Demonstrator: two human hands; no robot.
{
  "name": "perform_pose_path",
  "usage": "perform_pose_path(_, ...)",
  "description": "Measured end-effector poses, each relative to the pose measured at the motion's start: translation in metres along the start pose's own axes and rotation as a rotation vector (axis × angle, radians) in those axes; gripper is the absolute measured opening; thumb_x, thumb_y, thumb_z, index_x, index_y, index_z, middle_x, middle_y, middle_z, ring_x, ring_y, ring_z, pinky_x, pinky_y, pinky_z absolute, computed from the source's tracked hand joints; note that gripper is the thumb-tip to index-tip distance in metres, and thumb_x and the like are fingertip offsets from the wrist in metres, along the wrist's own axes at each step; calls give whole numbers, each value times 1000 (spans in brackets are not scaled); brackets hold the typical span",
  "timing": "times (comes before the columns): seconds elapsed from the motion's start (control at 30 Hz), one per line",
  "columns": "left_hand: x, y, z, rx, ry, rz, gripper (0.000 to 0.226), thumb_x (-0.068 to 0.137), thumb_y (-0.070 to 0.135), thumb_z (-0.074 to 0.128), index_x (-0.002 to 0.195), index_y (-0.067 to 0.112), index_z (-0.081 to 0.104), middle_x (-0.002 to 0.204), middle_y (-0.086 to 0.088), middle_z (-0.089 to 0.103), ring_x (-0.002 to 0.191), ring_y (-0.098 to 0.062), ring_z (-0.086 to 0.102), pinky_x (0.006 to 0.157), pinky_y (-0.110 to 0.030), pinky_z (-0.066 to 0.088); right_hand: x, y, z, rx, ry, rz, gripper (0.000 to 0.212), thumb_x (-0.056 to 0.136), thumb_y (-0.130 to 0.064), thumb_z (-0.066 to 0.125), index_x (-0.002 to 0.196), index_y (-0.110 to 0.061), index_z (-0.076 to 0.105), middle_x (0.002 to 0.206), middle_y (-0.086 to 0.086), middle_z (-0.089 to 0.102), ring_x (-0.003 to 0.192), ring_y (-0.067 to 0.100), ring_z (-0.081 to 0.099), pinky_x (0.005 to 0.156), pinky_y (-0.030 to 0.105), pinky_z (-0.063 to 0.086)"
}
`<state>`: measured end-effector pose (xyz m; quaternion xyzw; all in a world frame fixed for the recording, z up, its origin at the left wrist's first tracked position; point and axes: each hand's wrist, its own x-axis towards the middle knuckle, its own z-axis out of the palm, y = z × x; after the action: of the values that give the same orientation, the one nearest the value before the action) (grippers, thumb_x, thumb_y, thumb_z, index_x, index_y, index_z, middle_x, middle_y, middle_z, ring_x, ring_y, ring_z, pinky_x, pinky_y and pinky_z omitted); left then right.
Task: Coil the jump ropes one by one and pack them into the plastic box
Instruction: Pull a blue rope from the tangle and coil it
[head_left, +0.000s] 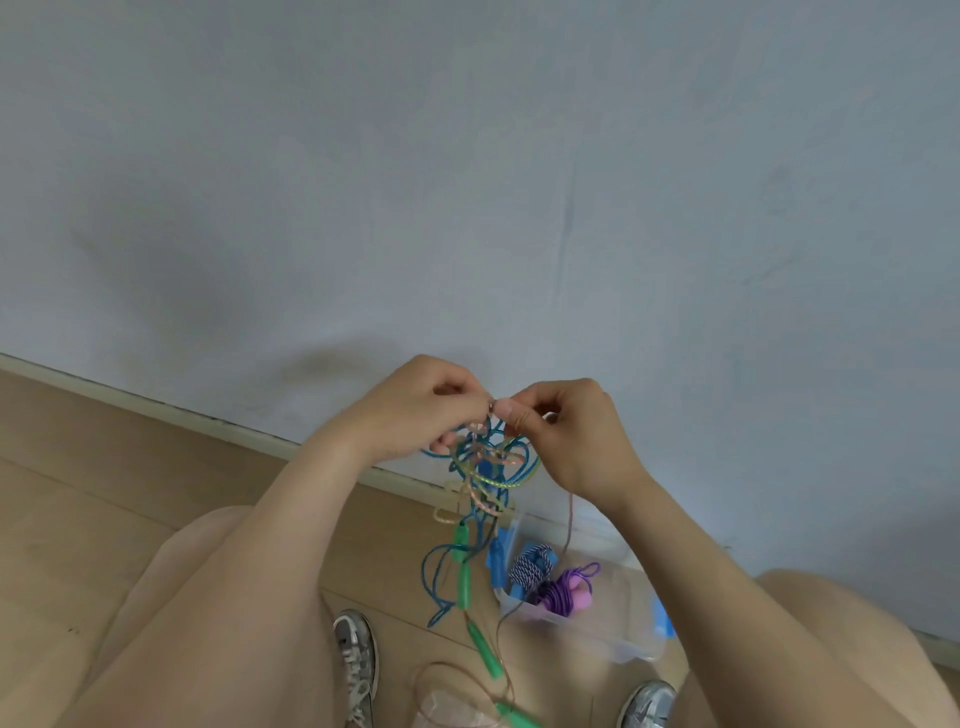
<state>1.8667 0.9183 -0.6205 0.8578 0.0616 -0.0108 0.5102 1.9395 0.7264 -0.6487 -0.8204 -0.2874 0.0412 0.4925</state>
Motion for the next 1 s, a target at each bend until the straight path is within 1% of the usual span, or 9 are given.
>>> perform_pose_path(0.13,-5,9,-1,-420,-119,-177,39,101,26,47,106,-6,69,82,-16,60,59,-31,60,61,-42,58,0,-2,0,142,65,58,25,101,-27,70,80,-16,78,75,-1,76,79,18,72,80,38,56)
perform_pose_path(0.23,-6,10,1,-437,-175,-181,21,102,8,55,112,-4,68,94,-22,63,63,-29,64,61,-39,60,0,-2,2,159,71,71,26,105,-28,63,86,-14,74,81,0,77,82,18,72,82,40,57)
perform_pose_path(0.3,-8,7,3,-404,-229,-159,17,100,3,65,116,-2,68,96,-17,69,70,-28,70,65,-37,62,-1,-2,4,142,68,65,25,106,-29,61,88,-15,71,82,-1,77,82,16,72,80,40,57)
perform_pose_path(0.4,-8,2,4,-370,-226,-143,25,97,16,74,115,0,69,99,-12,76,88,-35,78,72,-40,65,-3,-1,4,101,60,36,21,106,-30,62,89,-20,70,81,-6,76,79,11,71,74,35,56)
perform_pose_path(0.53,-3,-2,3,-271,-107,-94,16,99,13,72,108,1,71,101,-19,77,91,-30,79,86,-50,64,-5,-5,-2,52,82,-11,5,100,-21,68,98,-24,65,88,-8,73,63,3,63,63,20,46)
perform_pose_path(0.63,0,-5,-1,-219,-24,-74,15,107,9,58,111,-2,67,105,-19,76,94,-29,80,83,-50,63,-6,-10,-10,16,88,-29,21,89,-5,65,90,-26,67,89,-8,68,58,2,54,60,14,38)
perform_pose_path(0.73,0,-5,-3,-192,28,-54,16,110,9,51,113,-1,63,105,-14,75,93,-28,80,79,-49,64,-9,-16,-11,-13,70,-12,16,85,-14,71,87,-30,72,94,-10,65,67,-1,53,68,17,39)
perform_pose_path(0.8,0,-4,-2,-202,43,-50,16,110,10,51,113,-1,62,110,-17,74,92,-30,80,79,-50,65,-10,-15,-7,-79,72,-54,13,84,-23,77,91,-33,75,100,-10,61,78,-8,54,72,8,36)
perform_pose_path(1.0,-4,4,1,-270,42,-24,17,111,13,51,114,0,62,108,-16,72,80,-34,79,71,-46,66,-10,-2,1,-259,103,-174,30,91,-23,77,121,-28,76,117,-1,51,100,-6,50,87,-3,32)
